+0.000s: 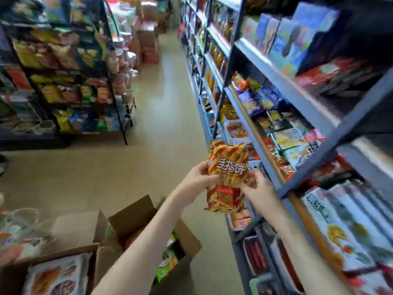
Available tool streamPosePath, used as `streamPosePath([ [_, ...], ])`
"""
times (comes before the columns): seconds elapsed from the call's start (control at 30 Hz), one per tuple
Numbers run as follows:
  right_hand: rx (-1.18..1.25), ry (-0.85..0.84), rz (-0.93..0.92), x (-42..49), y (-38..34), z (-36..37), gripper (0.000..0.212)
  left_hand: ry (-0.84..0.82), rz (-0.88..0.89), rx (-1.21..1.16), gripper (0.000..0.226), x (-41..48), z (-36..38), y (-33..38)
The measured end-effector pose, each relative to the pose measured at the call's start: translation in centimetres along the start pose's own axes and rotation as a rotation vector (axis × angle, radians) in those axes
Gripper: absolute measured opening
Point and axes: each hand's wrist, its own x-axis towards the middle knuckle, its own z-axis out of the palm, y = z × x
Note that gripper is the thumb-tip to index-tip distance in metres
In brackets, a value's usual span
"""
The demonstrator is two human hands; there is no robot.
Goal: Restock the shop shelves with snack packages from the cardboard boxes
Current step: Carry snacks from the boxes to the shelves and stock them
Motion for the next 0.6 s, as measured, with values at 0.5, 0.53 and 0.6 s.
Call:
streamPosePath([
  [0.5, -0.106, 0.782, -0.114, -5.3, 4.8, -25.8, 0.025, -0.773, 0.467, 0.122, 0.057, 7.8, 26.5, 17.9],
  [0.53, -0.127, 0.808, -0.104, -5.3, 5.2, -26.3, 0.026, -0.819, 0.45, 0.13, 0.058, 8.5, 27.5, 18.1],
  [0.6, -0.185, 0.856, -0.072, -5.2, 6.0, -26.9, 0.028, -0.883, 0.389, 0.131, 0.057, 10.2, 29.3, 18.6],
])
